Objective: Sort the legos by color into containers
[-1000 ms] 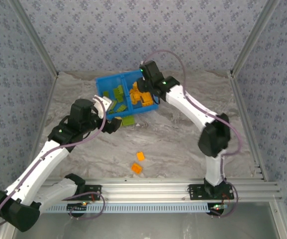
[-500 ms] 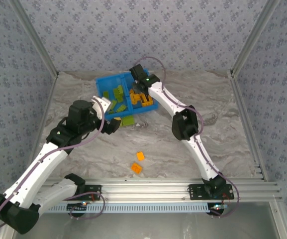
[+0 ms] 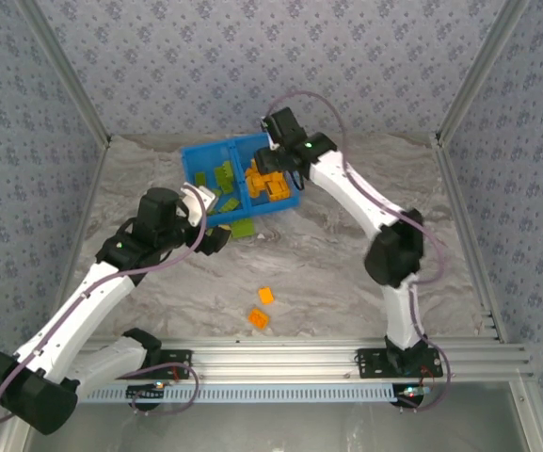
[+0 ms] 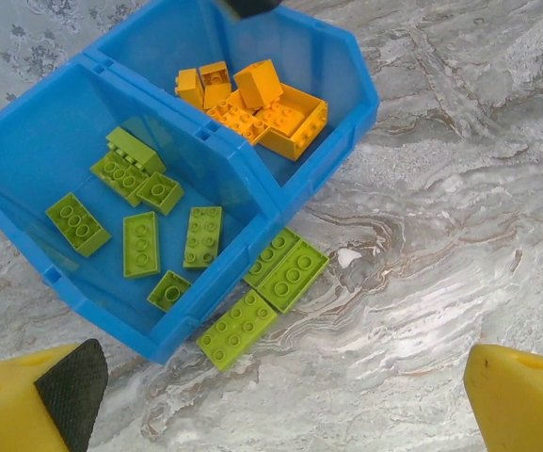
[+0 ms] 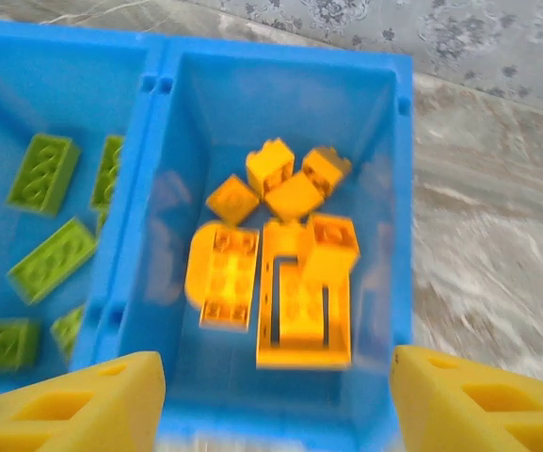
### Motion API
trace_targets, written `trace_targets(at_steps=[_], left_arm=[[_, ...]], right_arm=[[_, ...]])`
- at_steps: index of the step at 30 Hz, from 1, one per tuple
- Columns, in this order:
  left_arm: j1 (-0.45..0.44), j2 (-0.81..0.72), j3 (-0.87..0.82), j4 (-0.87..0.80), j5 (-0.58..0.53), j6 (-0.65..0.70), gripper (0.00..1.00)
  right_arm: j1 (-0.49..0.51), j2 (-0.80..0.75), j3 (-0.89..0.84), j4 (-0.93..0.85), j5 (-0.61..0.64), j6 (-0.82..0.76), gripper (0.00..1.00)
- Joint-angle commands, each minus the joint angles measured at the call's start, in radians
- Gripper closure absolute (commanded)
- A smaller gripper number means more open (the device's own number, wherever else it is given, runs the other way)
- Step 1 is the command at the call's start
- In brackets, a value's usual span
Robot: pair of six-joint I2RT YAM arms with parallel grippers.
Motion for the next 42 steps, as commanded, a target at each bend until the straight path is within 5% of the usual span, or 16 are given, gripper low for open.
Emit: trace_targets(at_steps=[1, 9, 17, 26, 34, 42], left_arm=[[0.011, -0.005, -0.002, 0.001, 0.016, 0.023, 0.01], [0.031, -0.024, -0.017, 0.014, 0.073, 0.049, 0.01], [0.042, -0.011, -0.013, 0.010, 0.093, 0.050, 0.01], [0.043, -0.013, -0.012, 0.005, 0.081, 0.051, 0.01], [0.043, -0.001, -0.011, 0.002, 0.080, 0.050, 0.01], [0.043, 0.001, -0.010, 0.000, 0.081, 0.051, 0.01]], right_arm=[[0.048, -0.222, -0.228, 0.065, -0.023, 0.040, 0.33], [0.208, -0.476, -0.688, 0.064, -0.073, 0.314, 0.30], [0.355, -0.332, -0.752, 0.070, -0.040, 0.487, 0.20], [0.418, -0.139, -0.728, 0.057, -0.045, 0.492, 0.17], [0.464, -0.076, -0.724, 0.040, -0.087, 0.493, 0.25], [0.471, -0.072, -0.753, 0.037, -0.112, 0.522, 0.55]])
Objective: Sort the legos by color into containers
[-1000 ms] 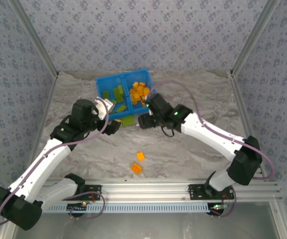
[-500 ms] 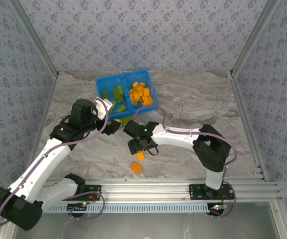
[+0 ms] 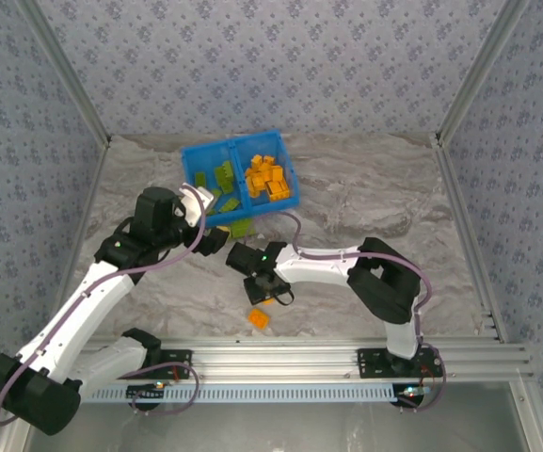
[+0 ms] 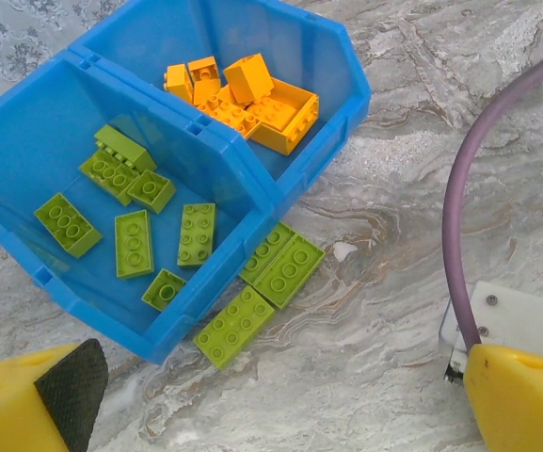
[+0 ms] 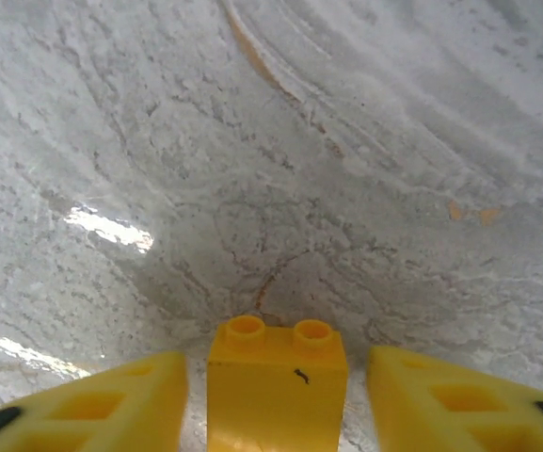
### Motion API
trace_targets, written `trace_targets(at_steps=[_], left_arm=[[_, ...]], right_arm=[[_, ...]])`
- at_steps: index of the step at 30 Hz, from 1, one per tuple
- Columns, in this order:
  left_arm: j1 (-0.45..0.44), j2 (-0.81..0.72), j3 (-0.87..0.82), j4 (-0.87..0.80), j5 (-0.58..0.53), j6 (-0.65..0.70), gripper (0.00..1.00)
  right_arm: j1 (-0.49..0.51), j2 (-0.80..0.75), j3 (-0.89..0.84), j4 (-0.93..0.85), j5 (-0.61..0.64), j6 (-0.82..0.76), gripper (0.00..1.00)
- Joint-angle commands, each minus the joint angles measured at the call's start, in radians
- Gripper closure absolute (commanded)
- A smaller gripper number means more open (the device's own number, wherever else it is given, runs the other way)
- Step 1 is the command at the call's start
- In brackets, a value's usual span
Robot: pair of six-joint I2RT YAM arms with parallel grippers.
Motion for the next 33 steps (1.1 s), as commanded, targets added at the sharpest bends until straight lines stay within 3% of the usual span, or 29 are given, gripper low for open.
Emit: trace_targets(at_steps=[1, 6, 12, 18, 23, 33], left_arm=[[0.005, 0.000, 0.001, -0.001, 0.013, 0.015, 0.01], [0.006, -0.002, 0.001, 0.000, 0.013, 0.015, 0.01], [0.005, -0.002, 0.003, 0.000, 0.013, 0.015, 0.01], [0.006, -0.006, 0.002, 0.005, 0.019, 0.012, 0.01], [0.006, -0.006, 0.000, 0.005, 0.020, 0.013, 0.01], [0.006, -0.010, -0.005, -0.003, -0.008, 0.027, 0.01]], right_arm=[[0.006, 0.006, -0.003, -0.037, -0.012, 0.022, 0.58], [0.000, -0.042, 0.003, -0.061, 0.000, 0.030, 0.72], [-0.044, -0.189, 0.059, -0.105, 0.101, 0.010, 0.72], [-0.191, -0.234, 0.217, -0.049, 0.265, -0.176, 0.70], [-0.335, -0.064, 0.459, 0.052, 0.277, -0.337, 0.70], [-0.478, 0.604, 1.337, -0.117, 0.260, -0.451, 0.69]])
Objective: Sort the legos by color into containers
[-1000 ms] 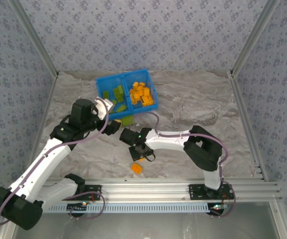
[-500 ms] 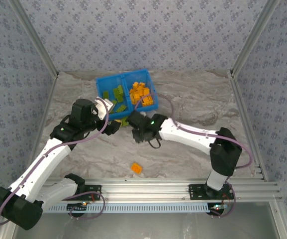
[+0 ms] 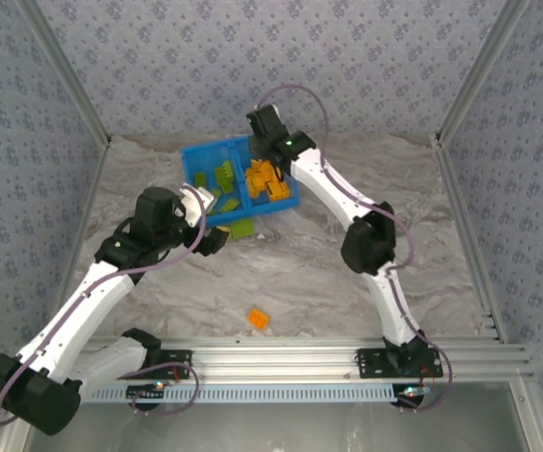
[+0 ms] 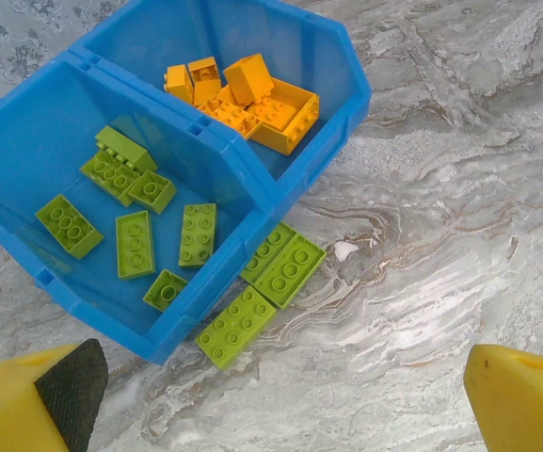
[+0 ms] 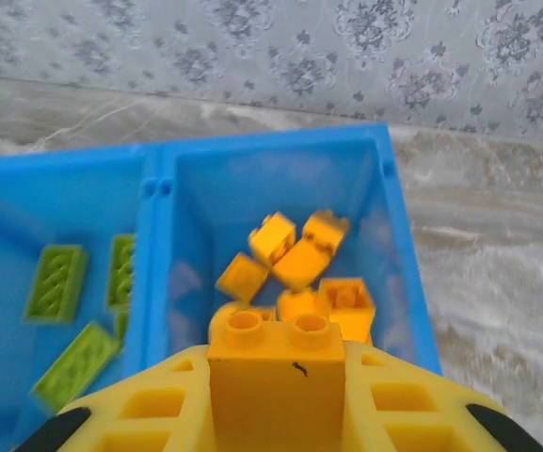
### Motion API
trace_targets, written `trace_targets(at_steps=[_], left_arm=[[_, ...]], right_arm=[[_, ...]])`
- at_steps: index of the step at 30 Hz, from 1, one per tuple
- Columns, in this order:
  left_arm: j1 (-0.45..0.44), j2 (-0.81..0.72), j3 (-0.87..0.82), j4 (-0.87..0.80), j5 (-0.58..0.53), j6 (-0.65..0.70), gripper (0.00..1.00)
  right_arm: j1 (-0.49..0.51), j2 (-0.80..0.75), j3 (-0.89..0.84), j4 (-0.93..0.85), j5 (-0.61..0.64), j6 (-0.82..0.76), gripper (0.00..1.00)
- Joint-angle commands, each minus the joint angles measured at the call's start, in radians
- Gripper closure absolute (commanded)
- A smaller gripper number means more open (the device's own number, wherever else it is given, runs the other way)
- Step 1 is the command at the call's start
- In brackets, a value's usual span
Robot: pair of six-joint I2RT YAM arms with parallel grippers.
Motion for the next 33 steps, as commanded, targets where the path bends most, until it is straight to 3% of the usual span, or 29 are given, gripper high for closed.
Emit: trace_targets(at_steps=[1, 7, 12, 17, 20, 23, 26, 30, 33], left_arm=[[0.006, -0.011, -0.006, -0.002, -0.004, 0.017, 0.01], [0.005, 0.003, -0.008, 0.008, 0.021, 0.010, 0.01], [0.005, 0.016, -0.005, 0.008, 0.014, 0.004, 0.01], [0.000, -0.001, 0.027, 0.000, -0.026, -0.125, 0.01], [-0.038, -0.008, 0.071, -0.045, -0.106, -0.345, 0.01], [-0.063, -0.017, 0.048, -0.114, -0.202, -0.613, 0.01], [-0.066, -0.022, -0.014, -0.150, -0.220, -0.825, 0.01], [-0.066, 0.051, -0.068, -0.179, -0.186, -0.911, 0.02], [-0.062, 0.171, -0.065, -0.165, -0.146, -0.896, 0.03]], right_arm=[[-0.013, 0.173, 0.214, -0.101, -0.001, -0.082, 0.68], [-0.016, 0.243, 0.265, 0.006, -0.066, -0.131, 0.59], [-0.009, 0.169, 0.317, -0.044, -0.069, -0.149, 0.29], [-0.014, -0.028, 0.239, -0.090, -0.053, -0.123, 0.28], [-0.013, -0.204, 0.092, -0.122, -0.039, -0.089, 0.29], [-0.014, -0.437, -0.172, -0.090, -0.078, -0.065, 0.25], [-0.016, -0.670, -0.489, -0.009, -0.137, -0.053, 0.11], [-0.019, -0.934, -0.803, 0.034, -0.149, -0.002, 0.01], [-0.022, -1.068, -0.964, 0.029, -0.137, 0.048, 0.00]])
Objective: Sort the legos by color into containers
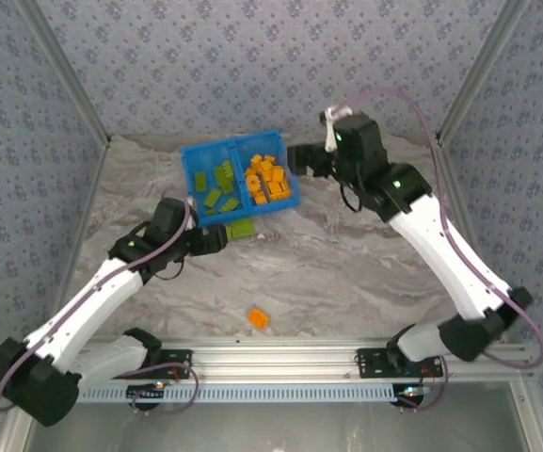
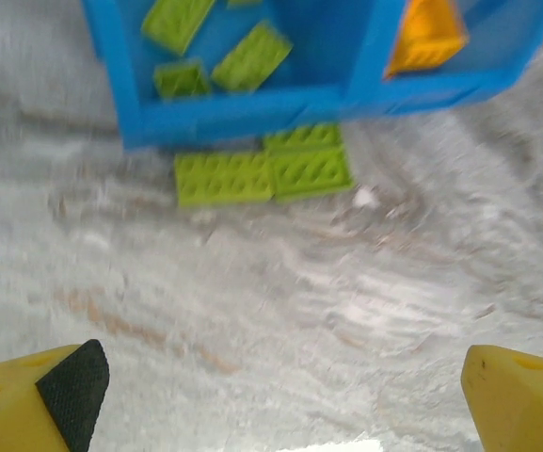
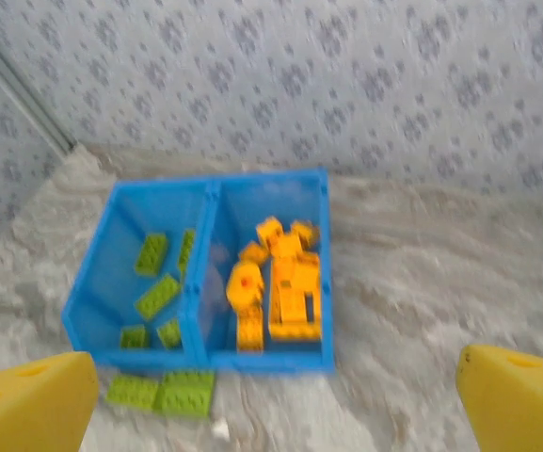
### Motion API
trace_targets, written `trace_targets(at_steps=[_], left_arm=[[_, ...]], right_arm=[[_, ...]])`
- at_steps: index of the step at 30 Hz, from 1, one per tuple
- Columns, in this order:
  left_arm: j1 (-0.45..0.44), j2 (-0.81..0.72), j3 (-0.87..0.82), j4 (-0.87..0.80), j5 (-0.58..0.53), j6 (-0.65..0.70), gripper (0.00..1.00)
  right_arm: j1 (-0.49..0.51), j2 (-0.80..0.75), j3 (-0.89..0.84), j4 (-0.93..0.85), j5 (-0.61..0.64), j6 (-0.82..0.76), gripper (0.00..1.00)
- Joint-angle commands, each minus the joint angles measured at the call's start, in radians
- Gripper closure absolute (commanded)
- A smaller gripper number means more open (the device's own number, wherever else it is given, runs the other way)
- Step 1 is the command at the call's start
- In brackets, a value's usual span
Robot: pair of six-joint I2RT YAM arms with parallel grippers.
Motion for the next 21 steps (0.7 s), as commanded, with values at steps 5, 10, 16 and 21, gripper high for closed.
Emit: trace_targets(at_steps=[5, 10, 16, 21], left_arm=[[0.006, 0.330, 0.069, 0.023, 0.027, -0.043, 0.09], [0.019, 0.515, 0.142, 0.101, -0.028, -0.019, 0.08], [0.021, 0.603, 0.178, 0.164, -0.136, -0.002, 0.07], [0.030, 0.642, 0.178, 0.214, -0.165, 0.026, 0.08]], right_arm=[[-0.025, -0.152, -0.300, -0.021, 0.006, 0.126, 0.00], [-0.029, -0.160, -0.300, -0.069, -0.004, 0.123, 0.00], [-0.037, -0.162, -0.288, -0.071, -0.001, 0.116, 0.00], [-0.044, -0.160, -0.293, -0.065, -0.008, 0.119, 0.00]])
